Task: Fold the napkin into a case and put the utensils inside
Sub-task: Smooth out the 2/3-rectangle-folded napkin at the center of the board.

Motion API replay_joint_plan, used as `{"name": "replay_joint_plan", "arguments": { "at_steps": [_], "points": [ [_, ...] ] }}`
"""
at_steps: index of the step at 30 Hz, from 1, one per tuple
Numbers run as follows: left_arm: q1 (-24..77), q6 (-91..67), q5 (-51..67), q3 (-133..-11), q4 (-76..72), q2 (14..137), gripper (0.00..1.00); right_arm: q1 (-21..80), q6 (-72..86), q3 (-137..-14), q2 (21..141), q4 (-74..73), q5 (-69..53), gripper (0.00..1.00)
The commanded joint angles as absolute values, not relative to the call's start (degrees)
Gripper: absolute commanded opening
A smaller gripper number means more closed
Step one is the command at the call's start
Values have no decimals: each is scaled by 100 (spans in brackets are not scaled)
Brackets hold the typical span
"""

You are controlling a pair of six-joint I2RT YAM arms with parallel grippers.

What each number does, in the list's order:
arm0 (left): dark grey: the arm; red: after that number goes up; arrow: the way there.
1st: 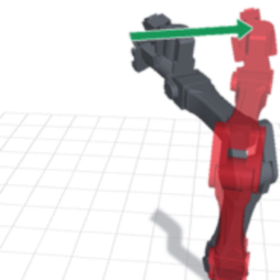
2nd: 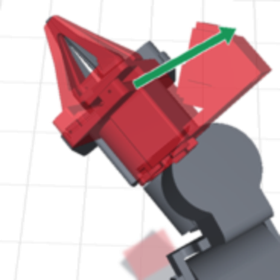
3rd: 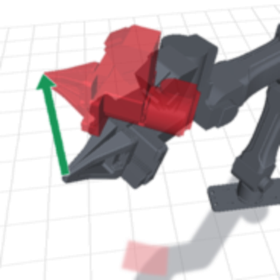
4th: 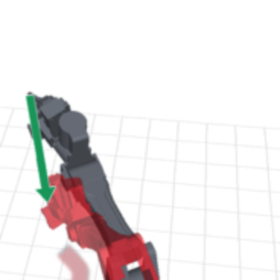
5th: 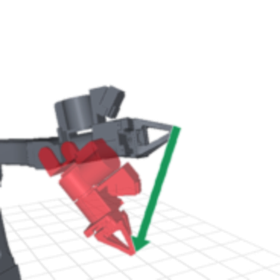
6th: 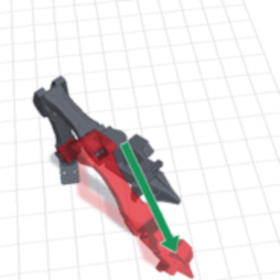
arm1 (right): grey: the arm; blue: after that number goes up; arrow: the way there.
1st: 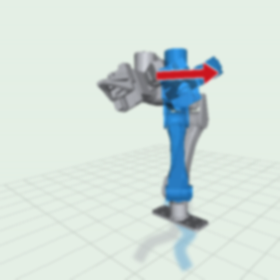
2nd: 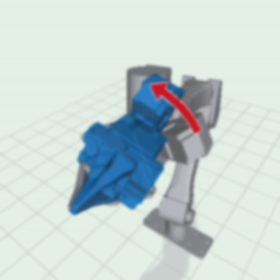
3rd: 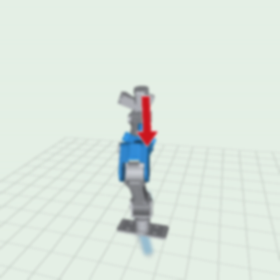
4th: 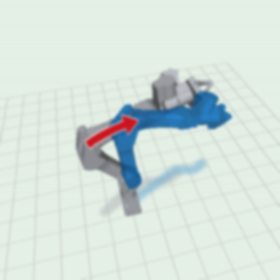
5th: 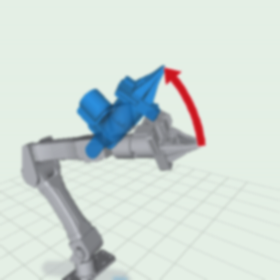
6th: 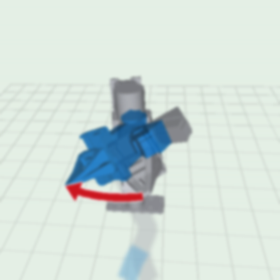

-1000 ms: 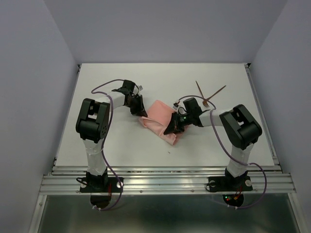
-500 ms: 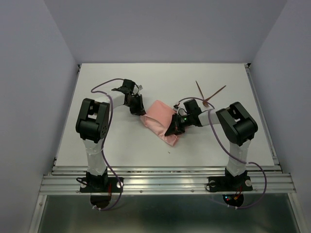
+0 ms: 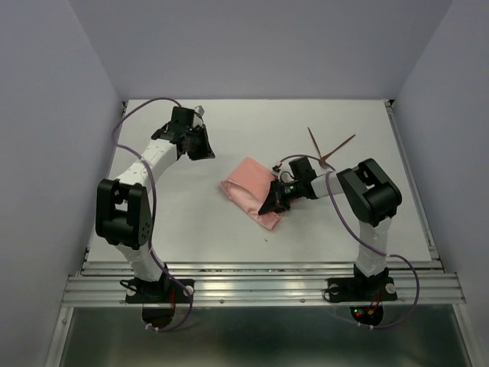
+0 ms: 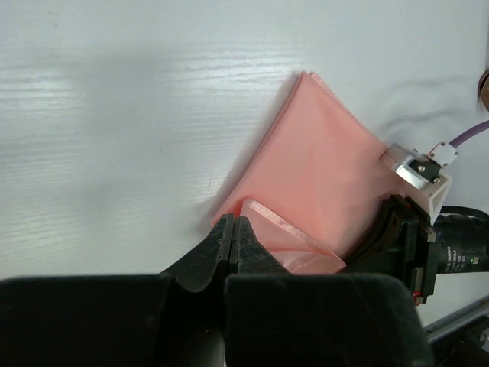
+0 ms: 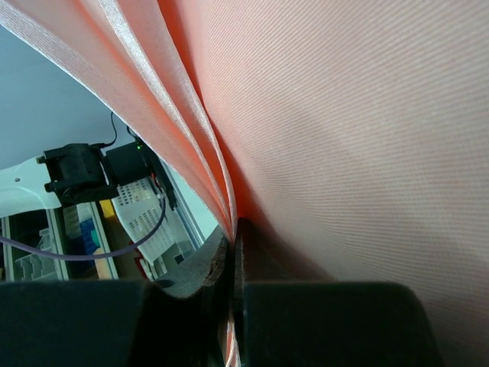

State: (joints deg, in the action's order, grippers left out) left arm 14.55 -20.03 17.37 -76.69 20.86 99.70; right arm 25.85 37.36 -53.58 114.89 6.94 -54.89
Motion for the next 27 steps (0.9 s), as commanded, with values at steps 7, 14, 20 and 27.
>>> {"name": "replay_joint_plan", "arguments": {
  "at_steps": [7, 14, 20, 27],
  "points": [
    [1450, -1872, 1406, -6654, 2267, 9202, 0, 2496, 3639, -5484, 11619, 782, -5335, 1],
    [1793, -1802, 1520, -6311, 2391, 9448, 0, 2496, 3621, -5493, 11593, 712, -5309, 1],
    [1986, -1749, 1951, -6381, 2268, 9746, 0, 2496, 3612, -5555, 11637, 651, -5300, 1],
    [2074, -1793, 1995, -6705, 2206, 9984, 0, 2496, 3586, -5607, 11646, 606, -5309, 1]
  ]
}}
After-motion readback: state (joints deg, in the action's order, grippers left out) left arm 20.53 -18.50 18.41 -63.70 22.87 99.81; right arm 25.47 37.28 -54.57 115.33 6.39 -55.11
